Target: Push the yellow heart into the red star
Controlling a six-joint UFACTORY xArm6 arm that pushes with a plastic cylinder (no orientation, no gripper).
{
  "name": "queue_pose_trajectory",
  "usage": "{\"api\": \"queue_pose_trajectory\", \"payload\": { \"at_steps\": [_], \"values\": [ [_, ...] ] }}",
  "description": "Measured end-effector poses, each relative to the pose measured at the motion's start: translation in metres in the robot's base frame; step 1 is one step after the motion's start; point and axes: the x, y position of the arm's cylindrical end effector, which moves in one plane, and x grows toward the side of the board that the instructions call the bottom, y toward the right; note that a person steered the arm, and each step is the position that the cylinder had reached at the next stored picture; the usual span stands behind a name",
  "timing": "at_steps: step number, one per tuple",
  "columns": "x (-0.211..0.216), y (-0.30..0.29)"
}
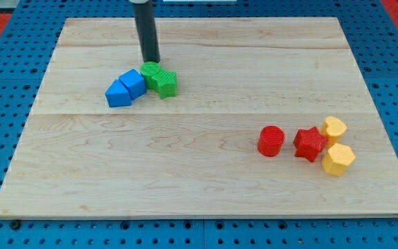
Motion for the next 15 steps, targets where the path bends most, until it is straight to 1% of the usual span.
{"api": "queue_pose_trajectory", "payload": {
  "at_steps": [2, 4, 5, 6, 7, 8, 10, 11, 13, 14, 15],
  "values": [
    [0.016, 0.157],
    [0.088, 0.313],
    [0.132, 0.365],
    [0.157, 0.360],
    [0.157, 0.313],
    [0.160, 0.304],
    [0.177, 0.265],
    [0.177, 0.264],
    [0.185, 0.168],
    [0.186, 0.191],
    [0.193, 0.250]
  ]
}}
